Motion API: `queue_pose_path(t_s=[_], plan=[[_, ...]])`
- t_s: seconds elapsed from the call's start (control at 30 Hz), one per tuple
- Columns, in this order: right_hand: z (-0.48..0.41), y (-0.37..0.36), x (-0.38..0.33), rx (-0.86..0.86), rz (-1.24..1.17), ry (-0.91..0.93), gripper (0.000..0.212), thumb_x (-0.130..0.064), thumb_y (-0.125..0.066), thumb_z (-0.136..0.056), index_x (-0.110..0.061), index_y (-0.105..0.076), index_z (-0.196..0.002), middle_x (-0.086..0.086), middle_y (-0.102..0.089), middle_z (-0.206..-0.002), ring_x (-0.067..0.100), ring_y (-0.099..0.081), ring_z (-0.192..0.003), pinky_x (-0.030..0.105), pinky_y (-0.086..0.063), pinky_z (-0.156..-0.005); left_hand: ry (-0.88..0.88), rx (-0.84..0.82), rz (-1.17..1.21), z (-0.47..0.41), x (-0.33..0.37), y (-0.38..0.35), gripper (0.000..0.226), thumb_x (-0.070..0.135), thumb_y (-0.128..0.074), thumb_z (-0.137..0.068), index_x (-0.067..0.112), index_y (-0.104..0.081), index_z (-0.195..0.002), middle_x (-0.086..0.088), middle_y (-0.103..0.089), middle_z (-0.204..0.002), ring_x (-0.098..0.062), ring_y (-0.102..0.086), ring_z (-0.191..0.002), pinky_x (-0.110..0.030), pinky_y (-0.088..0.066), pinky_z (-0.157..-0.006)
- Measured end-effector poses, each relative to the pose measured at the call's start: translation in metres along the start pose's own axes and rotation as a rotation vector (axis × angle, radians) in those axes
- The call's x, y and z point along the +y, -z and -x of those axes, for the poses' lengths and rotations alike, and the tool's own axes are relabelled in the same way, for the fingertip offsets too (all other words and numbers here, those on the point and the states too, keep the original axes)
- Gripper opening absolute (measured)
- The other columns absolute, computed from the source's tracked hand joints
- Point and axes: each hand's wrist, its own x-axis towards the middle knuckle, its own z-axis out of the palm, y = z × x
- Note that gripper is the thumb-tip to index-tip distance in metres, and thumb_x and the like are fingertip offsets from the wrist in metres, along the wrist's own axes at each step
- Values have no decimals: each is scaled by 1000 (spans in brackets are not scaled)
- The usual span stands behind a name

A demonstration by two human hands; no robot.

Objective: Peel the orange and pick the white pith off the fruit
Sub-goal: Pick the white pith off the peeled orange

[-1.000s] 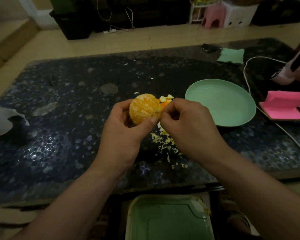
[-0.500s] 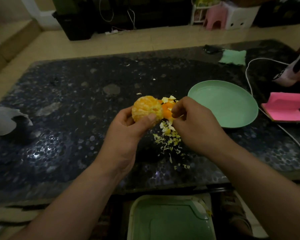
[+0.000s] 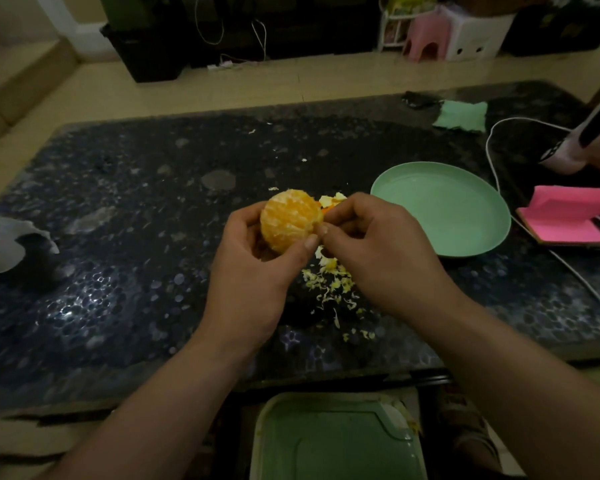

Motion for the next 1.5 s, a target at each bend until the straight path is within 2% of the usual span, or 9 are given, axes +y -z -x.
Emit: queue_pose_path(t_s=[0.23, 0.43, 0.6, 0.8, 0.97, 1.07, 1.27, 1.4, 1.5], plan=[[2, 6, -1, 37, -29, 14, 8, -23, -77, -92, -27, -70, -94, -10, -71, -78, 2, -68, -71, 13, -49, -59, -21, -28, -33, 5, 2, -2, 57, 24, -84, -87, 24, -55, -135, 8, -72, -128, -5, -70, -117, -26, -58, -97], [1, 13, 0, 46, -50, 28, 9, -20, -69, -98, -28, -72, -96, -5, -76, -80, 11, -74, -75, 41, -62, -71, 91, -51, 103, 2, 3, -3, 59, 33, -84, -83, 20, -58, -135, 6, -77, -123, -8, -73, -114, -22, -58, -95], [1, 16, -1, 26, -22, 71, 4, -33, -71, -100, -30, -72, -97, -9, -74, -82, 6, -71, -78, 37, -62, -73, 111, -49, 153, 0, 2, -1, 66, 38, -84, -78, 16, -59, -136, 2, -77, -124, -13, -73, -117, -32, -56, -102], [0, 17, 0, 14, -17, 82, 6, -25, -70, -100, -27, -74, -96, -8, -75, -83, 7, -72, -79, 40, -62, -76, 136, -79, 222, -3, 1, 2, 71, 36, -85, -75, 12, -59, -136, -2, -76, -125, -18, -73, -118, -37, -54, -104], [0, 22, -2, -7, -55, 86, 9, -22, -67, -102, -27, -73, -98, -7, -74, -84, 9, -72, -80, 40, -62, -75, 208, -155, 455, -6, 2, 3, 55, 22, -75, -89, 1, -59, -138, -10, -75, -129, -22, -72, -119, -26, -58, -95], [1, 21, -1, -16, -66, 90, 13, -18, -66, -101, -30, -72, -103, -6, -74, -87, 13, -73, -81, 43, -63, -75, 245, -201, 568, -11, -2, 5, 52, 21, -70, -94, -4, -59, -139, -15, -71, -135, -24, -69, -124, -29, -57, -99], [2, 18, -3, -31, -38, 118, 7, -33, -68, -101, -32, -69, -108, -11, -71, -89, 6, -68, -84, 21, -56, -70, 257, -247, 605, -13, -4, 8, 48, 20, -68, -92, 0, -63, -136, -15, -69, -138, -24, -67, -125, -31, -57, -101], [-3, 19, 4, 66, 36, 67, 10, -24, -65, -102, -32, -71, -102, -14, -68, -82, 2, -63, -78, 14, -47, -63, 325, -244, 669, -15, -3, 12, 36, 19, -70, -86, 6, -77, -118, -16, -71, -135, -27, -69, -123, -36, -60, -99], [0, 22, -2, 41, -7, 104, 5, -27, -70, -100, -32, -72, -100, -14, -71, -84, 3, -66, -80, 14, -50, -66, 336, -272, 694, -15, 0, 14, 47, 22, -71, -83, 3, -72, -125, -17, -70, -137, -28, -69, -124, -32, -60, -93]])
